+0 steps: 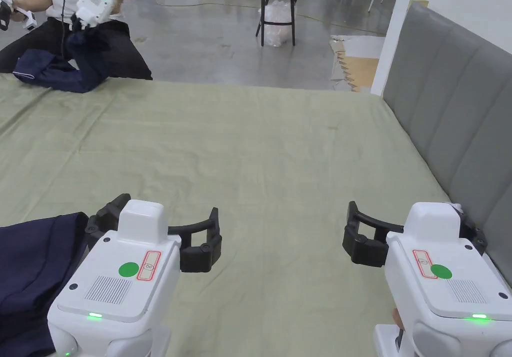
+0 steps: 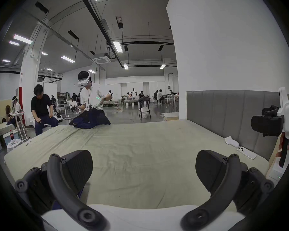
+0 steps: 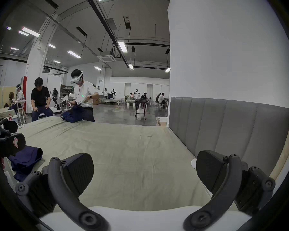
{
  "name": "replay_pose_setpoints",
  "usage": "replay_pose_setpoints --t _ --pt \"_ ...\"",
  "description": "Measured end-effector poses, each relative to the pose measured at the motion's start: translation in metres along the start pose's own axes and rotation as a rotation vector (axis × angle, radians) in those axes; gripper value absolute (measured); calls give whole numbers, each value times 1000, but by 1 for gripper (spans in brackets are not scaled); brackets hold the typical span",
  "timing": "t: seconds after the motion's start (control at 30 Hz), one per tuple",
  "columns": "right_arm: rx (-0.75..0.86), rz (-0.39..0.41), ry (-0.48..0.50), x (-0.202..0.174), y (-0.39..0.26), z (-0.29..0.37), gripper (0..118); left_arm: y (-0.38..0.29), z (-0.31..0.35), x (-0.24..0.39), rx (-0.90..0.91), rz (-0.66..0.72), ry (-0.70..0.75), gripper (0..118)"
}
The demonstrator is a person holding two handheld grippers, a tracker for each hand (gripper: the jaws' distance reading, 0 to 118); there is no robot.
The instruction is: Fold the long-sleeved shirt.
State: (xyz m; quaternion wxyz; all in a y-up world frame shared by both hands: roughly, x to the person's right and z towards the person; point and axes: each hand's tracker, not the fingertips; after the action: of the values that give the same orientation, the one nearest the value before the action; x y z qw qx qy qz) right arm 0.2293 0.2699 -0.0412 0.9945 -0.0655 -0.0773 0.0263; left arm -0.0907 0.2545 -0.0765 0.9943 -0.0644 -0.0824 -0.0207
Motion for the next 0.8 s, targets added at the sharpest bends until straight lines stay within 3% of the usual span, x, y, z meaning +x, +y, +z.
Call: replay_pose_setpoints --t 0.8 --pt "14 -7 20 -1 2 2 118 5 2 1 23 -22 -9 111"
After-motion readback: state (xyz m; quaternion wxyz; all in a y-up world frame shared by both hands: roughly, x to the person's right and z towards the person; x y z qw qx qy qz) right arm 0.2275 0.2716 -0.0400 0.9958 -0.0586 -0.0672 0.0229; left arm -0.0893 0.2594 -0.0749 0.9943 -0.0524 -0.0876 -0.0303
